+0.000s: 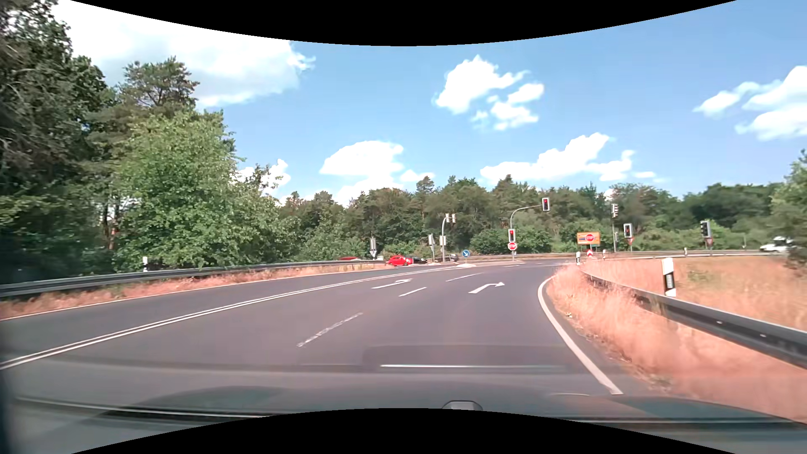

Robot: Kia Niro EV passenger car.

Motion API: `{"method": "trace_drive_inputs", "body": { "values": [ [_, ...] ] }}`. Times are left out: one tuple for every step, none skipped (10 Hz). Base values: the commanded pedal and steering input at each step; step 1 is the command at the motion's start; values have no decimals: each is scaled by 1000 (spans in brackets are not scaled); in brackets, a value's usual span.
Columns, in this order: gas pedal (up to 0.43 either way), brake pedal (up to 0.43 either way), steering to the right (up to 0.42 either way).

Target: Follow the waypoints while adhering to traffic rules and regulations

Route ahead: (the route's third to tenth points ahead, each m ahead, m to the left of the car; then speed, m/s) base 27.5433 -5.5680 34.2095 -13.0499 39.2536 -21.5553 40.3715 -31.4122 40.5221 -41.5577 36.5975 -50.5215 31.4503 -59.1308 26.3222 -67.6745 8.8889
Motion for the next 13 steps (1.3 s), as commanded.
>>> {"method": "trace_drive_inputs", "body": {
  "values": [
    [39, 0, 91],
    [47, 0, 95],
    [47, 0, 99],
    [47, 0, 97],
    [47, 0, 90],
    [47, 0, 81],
    [47, 0, 77],
    [47, 0, 74],
    [39, 0, 72],
    [28, 0, 70],
    [0, 0, 70],
    [0, 0, 70],
    [0, 0, 70]
  ]
}}
